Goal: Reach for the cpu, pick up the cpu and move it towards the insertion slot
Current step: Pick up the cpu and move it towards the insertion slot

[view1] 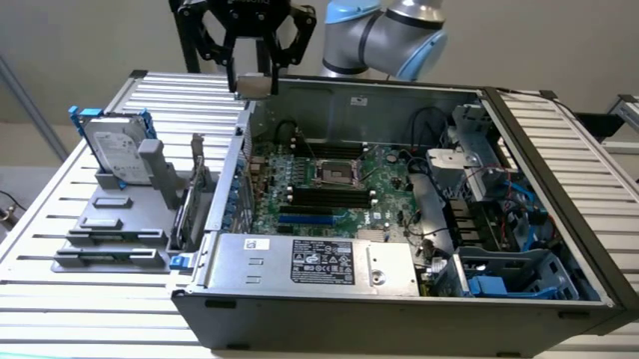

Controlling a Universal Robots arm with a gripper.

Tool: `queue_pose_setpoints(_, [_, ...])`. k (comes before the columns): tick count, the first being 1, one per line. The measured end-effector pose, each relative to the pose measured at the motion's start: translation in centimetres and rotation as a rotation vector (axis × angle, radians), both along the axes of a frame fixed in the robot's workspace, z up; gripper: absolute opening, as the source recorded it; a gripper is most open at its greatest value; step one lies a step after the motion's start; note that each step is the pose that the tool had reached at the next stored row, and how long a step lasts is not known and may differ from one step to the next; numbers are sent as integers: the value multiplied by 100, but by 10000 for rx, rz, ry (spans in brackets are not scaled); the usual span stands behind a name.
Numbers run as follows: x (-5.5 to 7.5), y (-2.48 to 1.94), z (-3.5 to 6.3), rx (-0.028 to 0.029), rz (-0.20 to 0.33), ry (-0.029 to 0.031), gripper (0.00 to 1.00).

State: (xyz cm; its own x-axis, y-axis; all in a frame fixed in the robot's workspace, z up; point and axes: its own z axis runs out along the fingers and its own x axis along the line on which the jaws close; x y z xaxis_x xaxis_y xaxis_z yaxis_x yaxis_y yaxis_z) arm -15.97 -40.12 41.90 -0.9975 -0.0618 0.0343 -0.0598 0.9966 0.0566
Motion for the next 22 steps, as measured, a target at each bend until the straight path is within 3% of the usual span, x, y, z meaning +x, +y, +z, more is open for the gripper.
queue_pose_setpoints(13, [287, 480, -42, -28, 2, 1, 55])
queue_pose_setpoints(15, [375, 515, -56, -29, 0, 1, 55])
queue_pose_setpoints(22, [691, 545, -102, -30, 0, 1, 55])
